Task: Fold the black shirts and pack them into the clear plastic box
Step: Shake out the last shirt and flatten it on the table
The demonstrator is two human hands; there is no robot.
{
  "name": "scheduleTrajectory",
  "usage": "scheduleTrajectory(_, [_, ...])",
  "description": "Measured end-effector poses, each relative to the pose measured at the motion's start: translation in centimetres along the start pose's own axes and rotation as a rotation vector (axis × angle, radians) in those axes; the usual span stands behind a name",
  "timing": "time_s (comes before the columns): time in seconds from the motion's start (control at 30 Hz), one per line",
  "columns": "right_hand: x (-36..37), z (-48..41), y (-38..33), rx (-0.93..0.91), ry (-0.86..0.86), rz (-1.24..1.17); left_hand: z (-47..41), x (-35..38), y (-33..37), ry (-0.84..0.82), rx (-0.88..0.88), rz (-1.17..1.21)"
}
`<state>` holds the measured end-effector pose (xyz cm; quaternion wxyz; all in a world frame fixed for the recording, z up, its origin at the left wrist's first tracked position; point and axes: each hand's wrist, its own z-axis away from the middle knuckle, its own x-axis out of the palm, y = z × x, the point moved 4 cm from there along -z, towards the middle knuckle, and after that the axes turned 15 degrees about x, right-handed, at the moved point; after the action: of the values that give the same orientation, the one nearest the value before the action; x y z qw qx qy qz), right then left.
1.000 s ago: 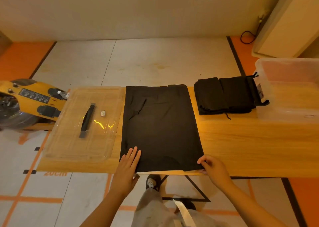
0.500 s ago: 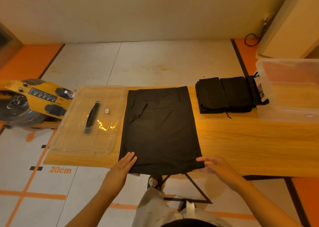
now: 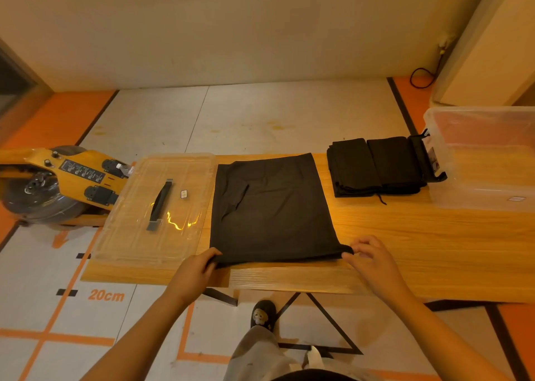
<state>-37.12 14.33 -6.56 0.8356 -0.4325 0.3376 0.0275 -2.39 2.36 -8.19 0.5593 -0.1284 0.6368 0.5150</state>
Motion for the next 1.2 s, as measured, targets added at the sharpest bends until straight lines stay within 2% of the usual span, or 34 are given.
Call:
scheduleTrajectory(0.07, [0.0,0.0,0.0,-0.021,-0.051,0.026,-0.1,0.0,0.0,-0.008,0.009,0.006])
scheduleTrajectory(0.17, [0.6,0.3,0.4,-0.026,-0.194,0.074,-0.1,0.5,0.2,-0.115,0.028,-0.039])
scheduleTrajectory(0.3, [1.1,0.1,1.4,-0.032,-0.295,0.123,-0.2,0.9,-0.1,-0.210,0.029,-0.052])
scheduleTrajectory(0.47, [1.8,-1.8,1.1,0.068,-0.216,0.042,-2.3,0.5,-1.0,-0.179,-0.031,0.092])
scheduleTrajectory(0.63, [3.2,-5.3,-0.6,0.147,-0.188,-0.057,-5.5,-0.2,-2.3,-0.219,-0.091,0.105])
scheduleTrajectory(0.77, [4.3,-7.2,-0.2,0.270,-0.166,-0.091,-9.7,-2.1,-2.0,0.040,-0.078,-0.079])
scheduleTrajectory(0.83, [4.7,-7.8,0.5,0.342,-0.133,-0.106,-12.4,-2.4,-1.6,0.134,-0.037,-0.091])
scheduleTrajectory(1.07, [5.6,-8.2,1.1,0.410,-0.069,-0.133,-18.8,-0.8,-3.0,0.107,-0.077,-0.122])
scheduleTrajectory(1.2, [5.6,-8.0,1.3,0.416,-0.068,-0.157,-18.8,-2.5,-4.5,0.323,-0.223,-0.008])
